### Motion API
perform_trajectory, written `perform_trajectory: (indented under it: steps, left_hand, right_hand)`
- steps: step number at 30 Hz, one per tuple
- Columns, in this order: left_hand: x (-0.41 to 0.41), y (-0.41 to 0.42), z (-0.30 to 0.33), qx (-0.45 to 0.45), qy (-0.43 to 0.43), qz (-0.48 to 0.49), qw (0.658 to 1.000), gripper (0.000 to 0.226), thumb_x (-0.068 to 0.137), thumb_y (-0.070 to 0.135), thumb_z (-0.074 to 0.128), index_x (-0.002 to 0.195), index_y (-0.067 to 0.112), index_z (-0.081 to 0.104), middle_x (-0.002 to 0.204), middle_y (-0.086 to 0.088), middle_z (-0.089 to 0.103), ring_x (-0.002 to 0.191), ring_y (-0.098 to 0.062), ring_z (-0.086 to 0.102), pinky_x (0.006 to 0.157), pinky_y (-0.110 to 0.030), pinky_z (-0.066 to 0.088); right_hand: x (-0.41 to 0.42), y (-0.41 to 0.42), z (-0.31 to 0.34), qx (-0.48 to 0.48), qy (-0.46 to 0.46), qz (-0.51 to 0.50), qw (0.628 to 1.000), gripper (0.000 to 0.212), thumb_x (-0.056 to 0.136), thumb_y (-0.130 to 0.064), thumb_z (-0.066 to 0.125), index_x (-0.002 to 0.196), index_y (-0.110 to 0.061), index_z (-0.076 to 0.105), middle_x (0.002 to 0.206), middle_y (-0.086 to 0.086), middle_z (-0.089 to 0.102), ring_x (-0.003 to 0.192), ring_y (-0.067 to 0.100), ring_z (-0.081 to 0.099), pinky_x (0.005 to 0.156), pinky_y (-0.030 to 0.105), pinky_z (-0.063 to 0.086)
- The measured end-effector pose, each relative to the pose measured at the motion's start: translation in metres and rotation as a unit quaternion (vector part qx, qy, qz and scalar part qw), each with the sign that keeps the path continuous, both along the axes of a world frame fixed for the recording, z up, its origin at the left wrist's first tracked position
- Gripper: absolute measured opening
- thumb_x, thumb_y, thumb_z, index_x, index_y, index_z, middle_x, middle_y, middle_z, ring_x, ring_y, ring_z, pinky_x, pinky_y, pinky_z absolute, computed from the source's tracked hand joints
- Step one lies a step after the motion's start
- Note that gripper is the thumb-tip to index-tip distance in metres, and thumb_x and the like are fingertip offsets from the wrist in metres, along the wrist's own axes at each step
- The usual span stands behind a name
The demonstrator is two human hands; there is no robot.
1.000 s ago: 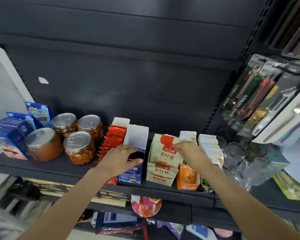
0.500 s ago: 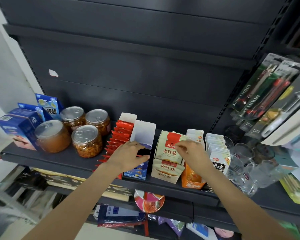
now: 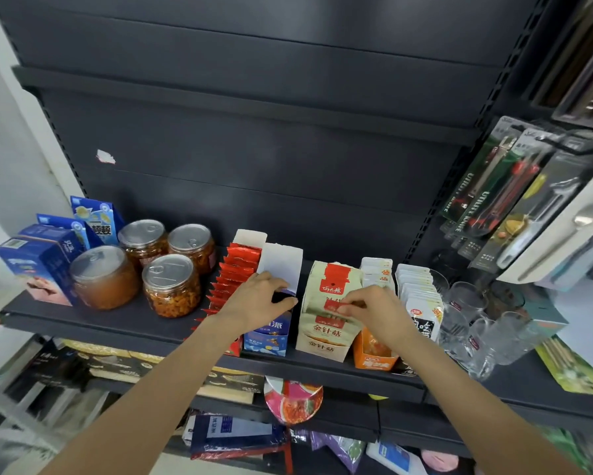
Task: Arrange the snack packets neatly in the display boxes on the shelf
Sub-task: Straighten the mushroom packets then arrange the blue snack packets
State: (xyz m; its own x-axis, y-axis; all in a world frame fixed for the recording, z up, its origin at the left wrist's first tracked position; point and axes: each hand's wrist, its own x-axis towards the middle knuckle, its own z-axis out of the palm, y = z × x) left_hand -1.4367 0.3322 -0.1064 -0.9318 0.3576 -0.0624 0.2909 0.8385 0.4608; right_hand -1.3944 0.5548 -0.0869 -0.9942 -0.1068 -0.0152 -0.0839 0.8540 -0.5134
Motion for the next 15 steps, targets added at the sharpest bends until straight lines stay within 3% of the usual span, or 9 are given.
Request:
perform_trajectory:
  steps: [3, 6, 8, 11, 13, 15]
  left_hand:
    - [0.003, 0.005, 0.008, 0.138, -0.051, 0.025, 0.989, 0.030, 0.097, 0.025, 0.049, 0.125, 0.020, 0.056, 0.099, -0.002, 0.064, 0.089, -0.011, 0.062, 0.085, -0.026, 0.053]
    - [0.005, 0.012, 0.022, 0.295, -0.161, 0.080, 0.938, 0.028, 0.100, 0.020, 0.043, 0.125, 0.014, 0.056, 0.073, -0.003, 0.065, 0.060, -0.009, 0.061, 0.059, -0.018, 0.052]
    - [0.004, 0.017, 0.034, 0.374, -0.216, 0.128, 0.893, 0.033, 0.101, 0.031, 0.040, 0.124, 0.013, 0.055, 0.072, -0.006, 0.069, 0.062, -0.013, 0.065, 0.062, -0.021, 0.053]
    - [0.001, 0.017, 0.049, 0.495, -0.326, 0.181, 0.784, 0.042, 0.098, 0.044, 0.040, 0.116, 0.010, 0.057, 0.089, -0.014, 0.074, 0.082, -0.020, 0.071, 0.069, -0.026, 0.053]
    - [0.001, 0.012, 0.056, 0.553, -0.351, 0.170, 0.737, 0.035, 0.099, 0.034, 0.045, 0.114, 0.006, 0.060, 0.099, -0.015, 0.073, 0.090, -0.020, 0.071, 0.069, -0.024, 0.054]
    - [0.001, 0.007, 0.062, 0.592, -0.330, 0.148, 0.720, 0.025, 0.098, 0.014, 0.047, 0.114, 0.002, 0.062, 0.108, -0.015, 0.070, 0.096, -0.019, 0.069, 0.069, -0.022, 0.056]
  right_hand:
    - [0.003, 0.010, 0.026, -0.090, 0.095, -0.060, 0.990, 0.011, 0.088, -0.022, 0.064, 0.088, -0.022, 0.075, 0.079, -0.013, 0.070, 0.068, 0.008, 0.063, 0.060, 0.021, 0.048]
    - [0.005, 0.015, 0.055, -0.183, 0.159, -0.082, 0.967, 0.010, 0.086, -0.018, 0.065, 0.083, -0.021, 0.074, 0.075, -0.022, 0.067, 0.077, -0.004, 0.063, 0.067, 0.014, 0.049]
    - [0.004, 0.016, 0.067, -0.234, 0.183, -0.085, 0.951, 0.010, 0.085, -0.017, 0.066, 0.082, -0.023, 0.074, 0.078, -0.020, 0.069, 0.079, -0.001, 0.066, 0.073, 0.019, 0.052]
    - [0.006, 0.017, 0.076, -0.327, 0.185, -0.075, 0.924, 0.015, 0.084, -0.013, 0.067, 0.079, -0.026, 0.072, 0.080, -0.013, 0.073, 0.082, 0.007, 0.069, 0.076, 0.023, 0.054]
    - [0.009, 0.018, 0.080, -0.371, 0.174, -0.066, 0.910, 0.016, 0.083, -0.011, 0.067, 0.081, -0.025, 0.073, 0.084, -0.010, 0.074, 0.086, 0.009, 0.069, 0.077, 0.021, 0.054]
    - [0.012, 0.020, 0.080, -0.378, 0.172, -0.046, 0.908, 0.019, 0.082, -0.008, 0.067, 0.083, -0.026, 0.074, 0.093, -0.008, 0.072, 0.091, 0.009, 0.066, 0.080, 0.020, 0.051]
